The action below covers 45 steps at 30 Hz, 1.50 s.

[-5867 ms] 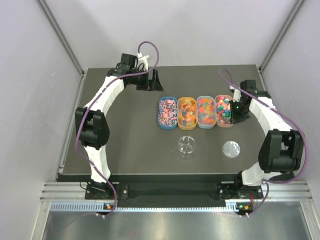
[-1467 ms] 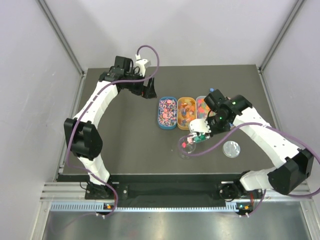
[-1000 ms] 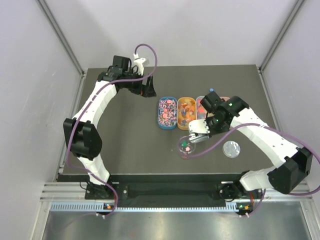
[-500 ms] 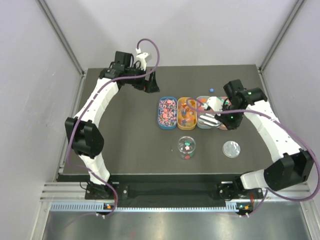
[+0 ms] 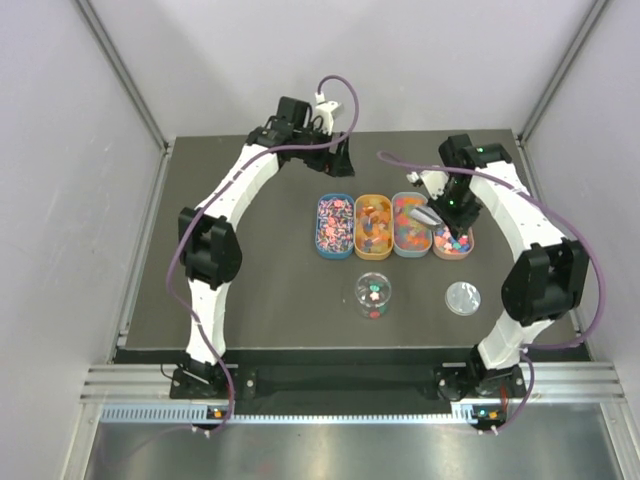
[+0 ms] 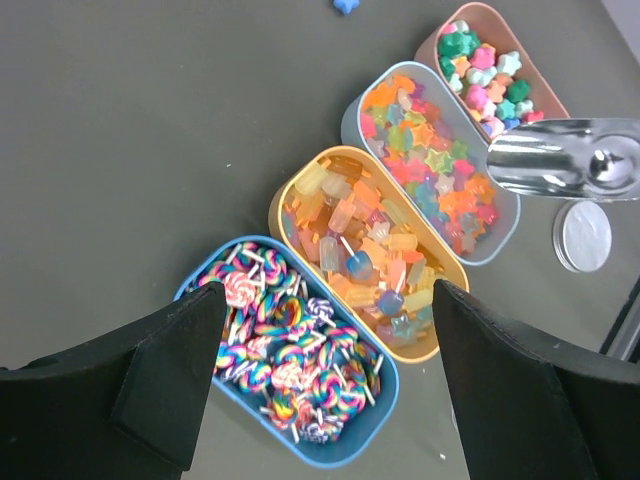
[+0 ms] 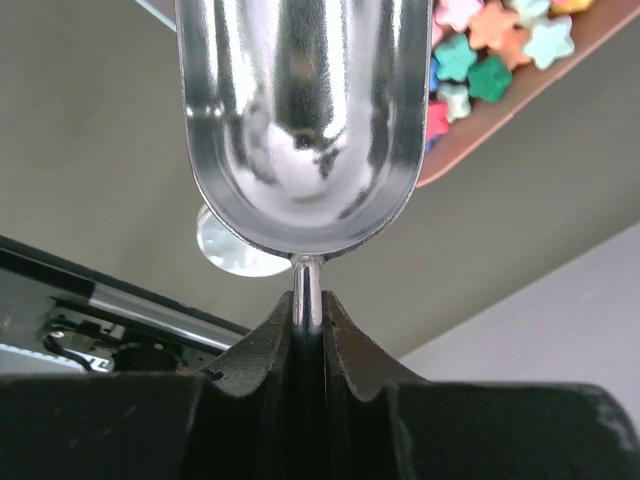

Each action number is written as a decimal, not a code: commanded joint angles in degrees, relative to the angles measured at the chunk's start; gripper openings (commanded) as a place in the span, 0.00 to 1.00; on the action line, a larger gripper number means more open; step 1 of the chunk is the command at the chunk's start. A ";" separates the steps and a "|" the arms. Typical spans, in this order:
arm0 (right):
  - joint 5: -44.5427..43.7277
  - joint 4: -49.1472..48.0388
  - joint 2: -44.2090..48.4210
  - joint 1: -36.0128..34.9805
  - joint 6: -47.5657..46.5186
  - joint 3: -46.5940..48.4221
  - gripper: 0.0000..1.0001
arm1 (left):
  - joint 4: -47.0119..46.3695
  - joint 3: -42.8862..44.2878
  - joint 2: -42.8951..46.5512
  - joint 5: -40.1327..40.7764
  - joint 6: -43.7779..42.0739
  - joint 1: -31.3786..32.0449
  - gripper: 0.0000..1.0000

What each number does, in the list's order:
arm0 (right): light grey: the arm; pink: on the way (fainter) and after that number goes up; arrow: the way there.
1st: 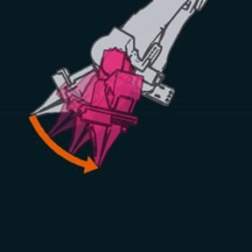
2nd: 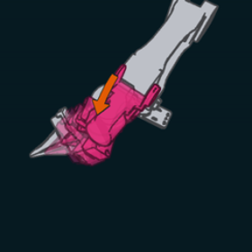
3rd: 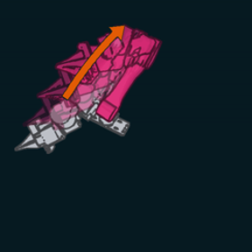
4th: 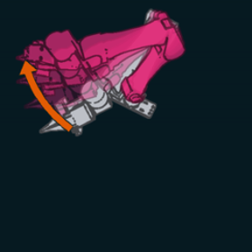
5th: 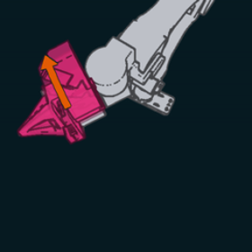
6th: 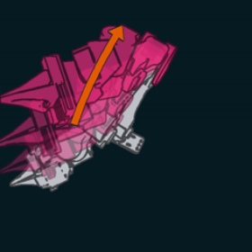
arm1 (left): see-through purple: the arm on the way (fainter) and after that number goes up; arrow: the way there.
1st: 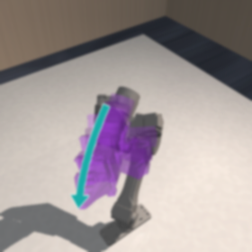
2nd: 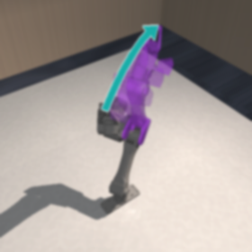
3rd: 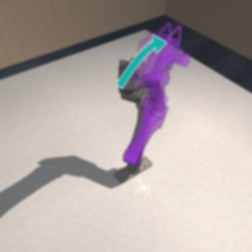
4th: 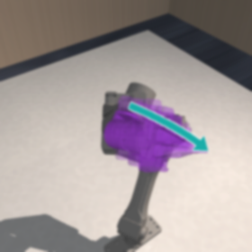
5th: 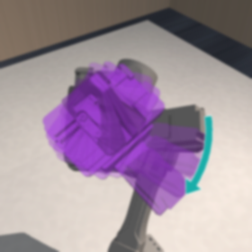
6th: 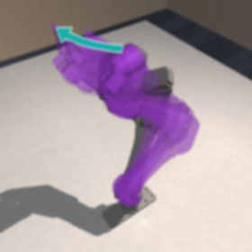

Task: Pack the candies
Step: Scoop the fake candies from the storage box.

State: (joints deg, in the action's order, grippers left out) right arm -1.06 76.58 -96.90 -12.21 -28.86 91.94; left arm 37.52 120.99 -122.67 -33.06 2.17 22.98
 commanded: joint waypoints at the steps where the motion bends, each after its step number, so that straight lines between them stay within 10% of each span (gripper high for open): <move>1: -6.93 8.41 -1.44 0.25 1.71 0.70 0.00 | -3.15 4.60 -1.68 1.41 1.86 0.66 0.88; 31: -25.48 8.33 -13.57 -9.67 -12.71 3.50 0.00 | -9.74 -4.71 1.64 2.47 3.62 -0.13 0.89; 45: -9.41 8.33 -14.37 -10.56 -0.59 -4.04 0.00 | -9.83 -7.61 5.07 1.95 4.33 -0.31 0.90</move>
State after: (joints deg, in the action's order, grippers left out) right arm -18.63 76.40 -112.14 -22.22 -33.87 89.97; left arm 30.39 113.71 -122.93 -30.52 6.11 22.90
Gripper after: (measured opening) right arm 0.120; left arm 0.898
